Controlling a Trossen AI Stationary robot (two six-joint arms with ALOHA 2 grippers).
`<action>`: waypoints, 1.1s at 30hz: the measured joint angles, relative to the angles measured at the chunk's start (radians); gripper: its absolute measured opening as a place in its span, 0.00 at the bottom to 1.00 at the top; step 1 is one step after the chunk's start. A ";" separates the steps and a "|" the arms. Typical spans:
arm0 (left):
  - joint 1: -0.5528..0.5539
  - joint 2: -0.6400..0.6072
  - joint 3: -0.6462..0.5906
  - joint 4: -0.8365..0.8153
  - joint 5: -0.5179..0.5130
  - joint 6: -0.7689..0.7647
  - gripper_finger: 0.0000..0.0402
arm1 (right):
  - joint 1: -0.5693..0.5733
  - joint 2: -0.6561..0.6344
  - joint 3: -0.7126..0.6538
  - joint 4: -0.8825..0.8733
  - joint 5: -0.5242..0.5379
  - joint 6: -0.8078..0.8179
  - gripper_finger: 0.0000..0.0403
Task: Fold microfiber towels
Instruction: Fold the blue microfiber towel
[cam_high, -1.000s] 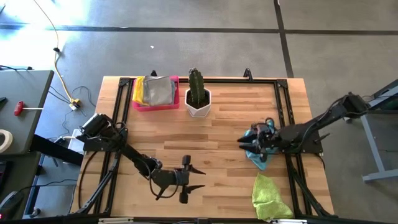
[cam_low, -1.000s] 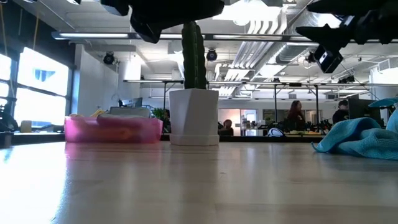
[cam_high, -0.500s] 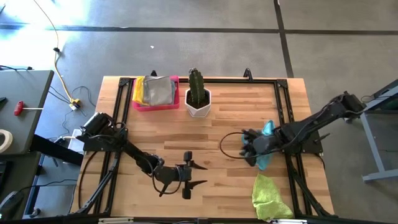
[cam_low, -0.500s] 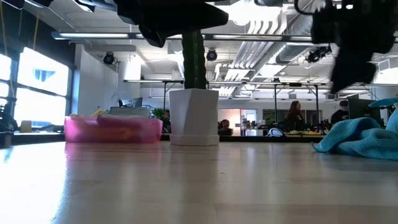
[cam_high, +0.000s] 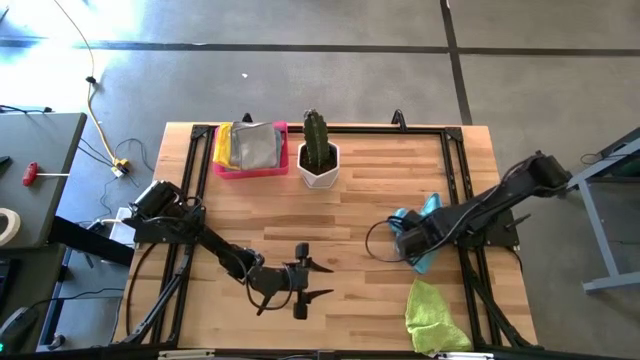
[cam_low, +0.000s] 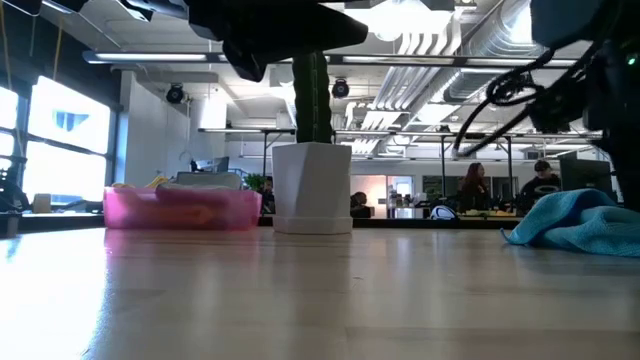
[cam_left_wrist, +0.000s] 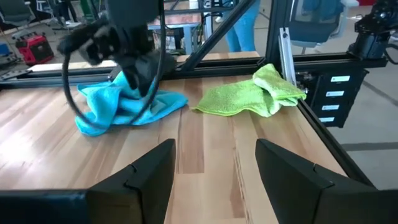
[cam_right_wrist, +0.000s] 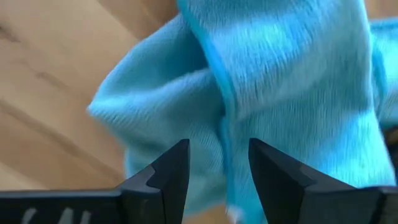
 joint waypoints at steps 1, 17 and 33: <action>-0.002 0.000 0.000 0.001 0.000 -0.008 0.53 | -0.006 0.026 0.000 0.008 0.006 -0.020 0.39; -0.079 -0.072 0.000 0.001 -0.001 0.010 0.53 | -0.069 0.251 -0.002 0.741 0.089 -0.387 0.39; -0.077 -0.079 0.000 -0.173 -0.029 0.036 0.53 | -0.032 0.082 0.061 0.804 0.090 -0.755 0.39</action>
